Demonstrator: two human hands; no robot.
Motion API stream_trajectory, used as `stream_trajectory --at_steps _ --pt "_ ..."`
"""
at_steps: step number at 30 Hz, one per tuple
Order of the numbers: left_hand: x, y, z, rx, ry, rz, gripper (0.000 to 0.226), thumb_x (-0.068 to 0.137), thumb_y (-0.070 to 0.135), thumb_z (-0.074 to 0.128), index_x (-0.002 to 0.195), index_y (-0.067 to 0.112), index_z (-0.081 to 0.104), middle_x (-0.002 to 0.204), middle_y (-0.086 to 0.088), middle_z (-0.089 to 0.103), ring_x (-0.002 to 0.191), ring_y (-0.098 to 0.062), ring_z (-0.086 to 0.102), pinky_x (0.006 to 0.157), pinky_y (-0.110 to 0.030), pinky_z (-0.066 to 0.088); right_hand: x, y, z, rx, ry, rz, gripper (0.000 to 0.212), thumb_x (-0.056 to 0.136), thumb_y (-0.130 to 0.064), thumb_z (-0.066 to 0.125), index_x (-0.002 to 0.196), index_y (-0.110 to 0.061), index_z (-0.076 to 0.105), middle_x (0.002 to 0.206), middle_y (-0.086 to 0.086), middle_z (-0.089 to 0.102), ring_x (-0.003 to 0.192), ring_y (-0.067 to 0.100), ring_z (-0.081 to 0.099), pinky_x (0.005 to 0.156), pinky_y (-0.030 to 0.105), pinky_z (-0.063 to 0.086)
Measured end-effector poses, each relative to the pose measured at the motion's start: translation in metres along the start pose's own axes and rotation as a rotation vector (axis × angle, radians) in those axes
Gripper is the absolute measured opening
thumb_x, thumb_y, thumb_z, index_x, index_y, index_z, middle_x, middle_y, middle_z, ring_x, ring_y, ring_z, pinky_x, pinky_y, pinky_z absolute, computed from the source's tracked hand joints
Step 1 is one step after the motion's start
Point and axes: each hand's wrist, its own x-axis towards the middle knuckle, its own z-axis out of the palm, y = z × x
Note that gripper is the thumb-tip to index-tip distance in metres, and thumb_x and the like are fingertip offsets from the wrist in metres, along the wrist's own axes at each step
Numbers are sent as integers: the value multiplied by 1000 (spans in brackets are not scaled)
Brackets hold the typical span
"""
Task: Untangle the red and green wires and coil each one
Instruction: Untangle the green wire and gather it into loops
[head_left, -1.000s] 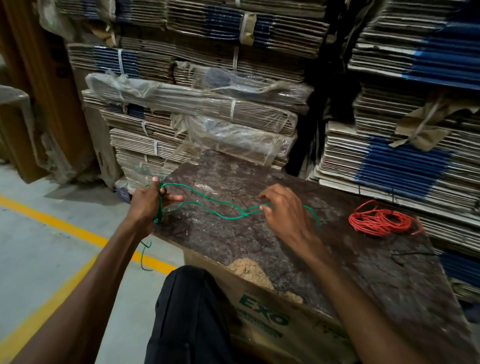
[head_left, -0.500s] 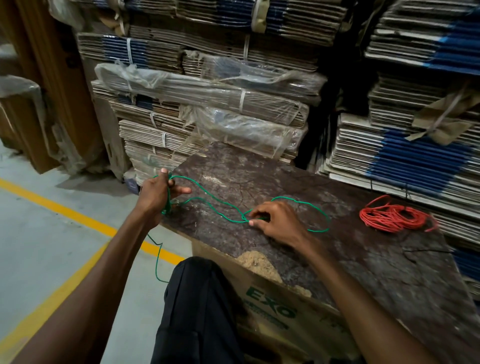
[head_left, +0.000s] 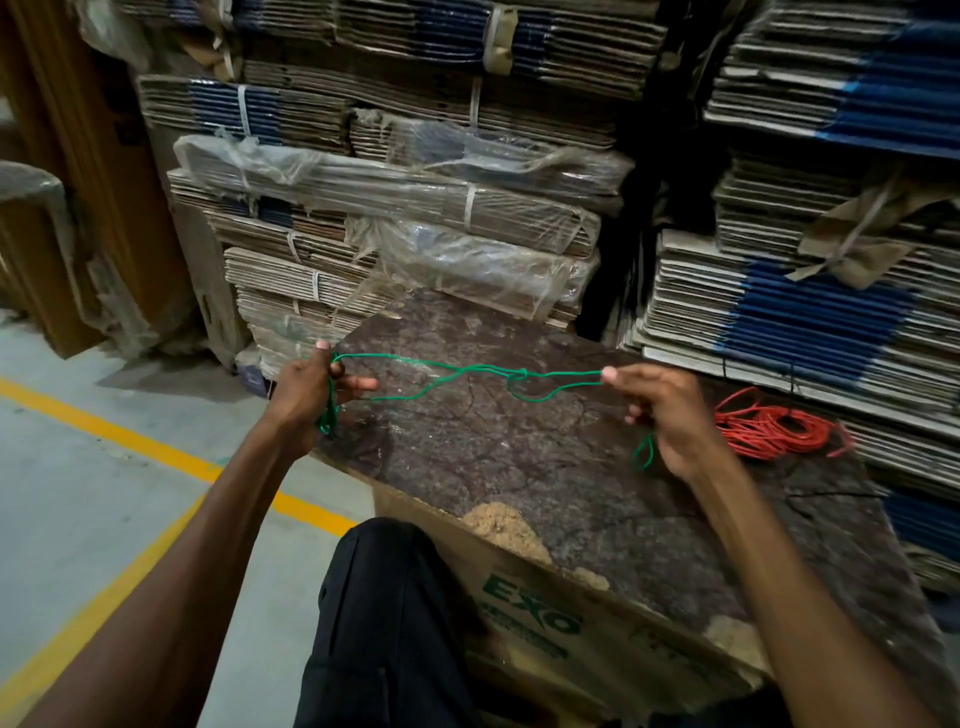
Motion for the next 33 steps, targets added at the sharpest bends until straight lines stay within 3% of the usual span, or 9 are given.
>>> stream_trajectory --at_steps 4,9,13,16,20,24,26,30,33 --pt "4 0 -2 -41 23 -33 47 104 46 31 68 18 45 66 -11 72 88 -27 71 89 -62 49 15 -2 -43 201 290 81 2 82 -13 68 81 -12 70 50 -12 49 42 3 34 40 15 32" --pt "7 -1 -15 -34 59 -45 46 103 48 29 70 20 45 72 -12 74 92 -27 70 95 -59 46 32 7 -84 229 582 125 8 80 -14 70 72 -16 67 42 -12 42 45 7 36 43 20 30" --pt "2 -2 -7 -3 28 -19 46 104 48 29 70 20 43 70 -10 74 91 -24 70 82 -46 49 46 19 -77 -268 517 40 16 80 -26 70 93 -18 72 84 2 70 79 20 63 66 28 50" --pt "-1 -3 1 2 20 -1 46 104 46 30 70 18 44 69 -11 73 79 -18 73 81 -46 52 43 8 -54 -691 576 -184 32 83 -27 71 113 -16 69 117 9 65 107 28 61 91 34 47" --pt "-5 0 9 26 35 18 46 105 44 29 70 17 42 63 -8 71 75 -17 71 67 -38 54 28 -9 9 -761 270 -552 24 83 -12 68 107 -13 71 109 7 66 102 22 61 89 25 42" --pt "-8 3 10 35 25 9 46 105 45 29 70 17 42 65 -9 72 85 -23 68 74 -44 53 29 5 54 -1021 -271 -497 45 77 0 65 118 -17 68 126 4 62 121 21 54 105 26 35" --pt "-10 4 10 39 14 10 46 105 45 29 71 17 43 67 -10 73 85 -23 69 75 -45 53 30 10 64 -1157 -444 -416 42 81 -11 70 121 -22 67 136 2 57 132 22 45 113 27 27" --pt "-13 8 2 46 11 14 45 104 43 31 71 17 44 68 -9 73 79 -18 72 65 -43 57 31 12 61 -1122 -324 -292 23 84 -44 69 106 -36 72 112 -6 72 112 20 63 88 35 51" --pt "-11 8 -3 40 -6 2 45 104 44 32 71 17 43 69 -9 73 78 -18 73 55 -38 58 37 8 42 -1064 -155 -304 21 85 -47 67 102 -36 74 100 -6 75 98 18 68 76 32 51"
